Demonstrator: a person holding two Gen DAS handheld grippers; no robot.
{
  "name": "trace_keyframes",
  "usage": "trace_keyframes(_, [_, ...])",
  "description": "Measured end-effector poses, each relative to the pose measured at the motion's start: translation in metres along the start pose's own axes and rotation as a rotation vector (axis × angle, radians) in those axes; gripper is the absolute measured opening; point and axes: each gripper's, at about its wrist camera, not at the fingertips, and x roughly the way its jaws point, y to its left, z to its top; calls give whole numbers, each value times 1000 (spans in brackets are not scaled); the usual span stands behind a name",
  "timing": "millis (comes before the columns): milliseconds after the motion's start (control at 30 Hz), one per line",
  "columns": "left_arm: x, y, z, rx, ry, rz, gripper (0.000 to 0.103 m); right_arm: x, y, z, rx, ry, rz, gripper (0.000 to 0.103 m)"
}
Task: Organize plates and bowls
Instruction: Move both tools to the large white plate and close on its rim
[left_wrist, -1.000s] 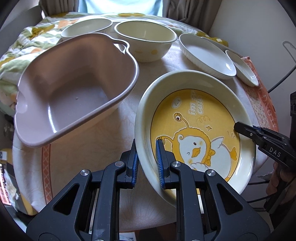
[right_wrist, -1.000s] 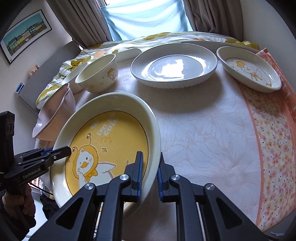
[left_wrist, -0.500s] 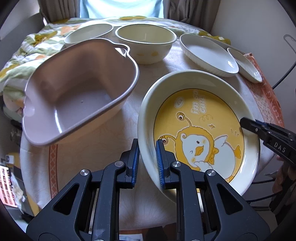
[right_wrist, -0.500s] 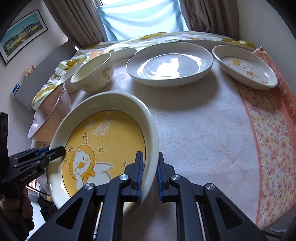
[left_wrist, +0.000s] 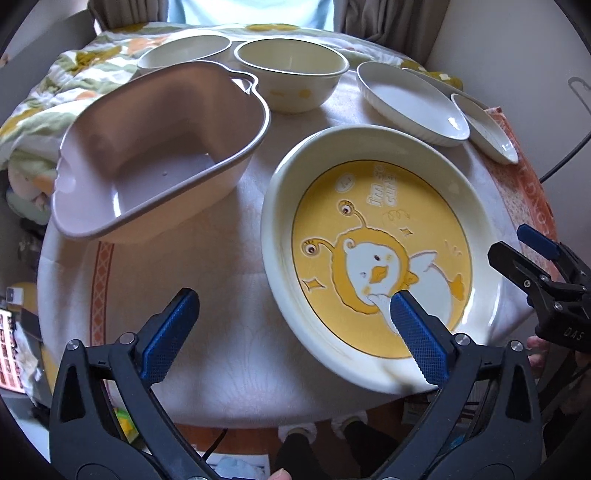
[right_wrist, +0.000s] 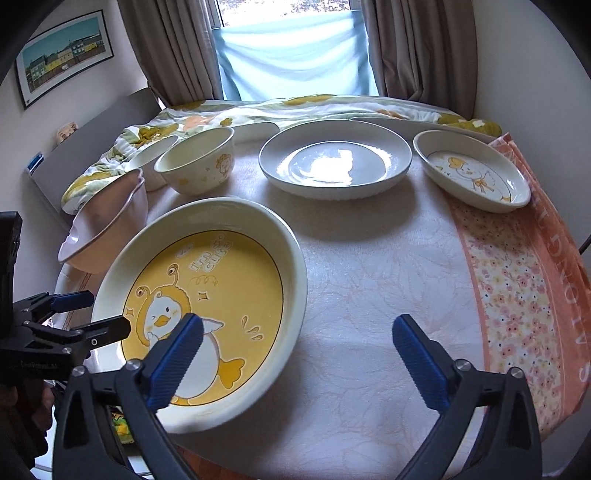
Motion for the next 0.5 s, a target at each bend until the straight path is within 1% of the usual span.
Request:
trace_keyframes(100, [-19, -6, 0, 2, -14, 8, 103, -12, 0, 4, -2, 10, 1, 102])
trace_keyframes(167, [-38, -13, 3, 9, -42, 10, 103, -25, 0, 10, -1, 4, 6, 102])
trace_keyframes(300, [-74, -27, 17, 27, -111, -4, 103, -58, 0, 26, -18, -52, -1, 102])
trace_keyframes(400, [-99, -39, 33, 50, -179, -16, 103, -84, -2, 42, -19, -98, -4, 102])
trace_keyframes(500, [-116, -52, 50, 66, -233, 8, 103, -105, -5, 63, -46, -132, -34, 102])
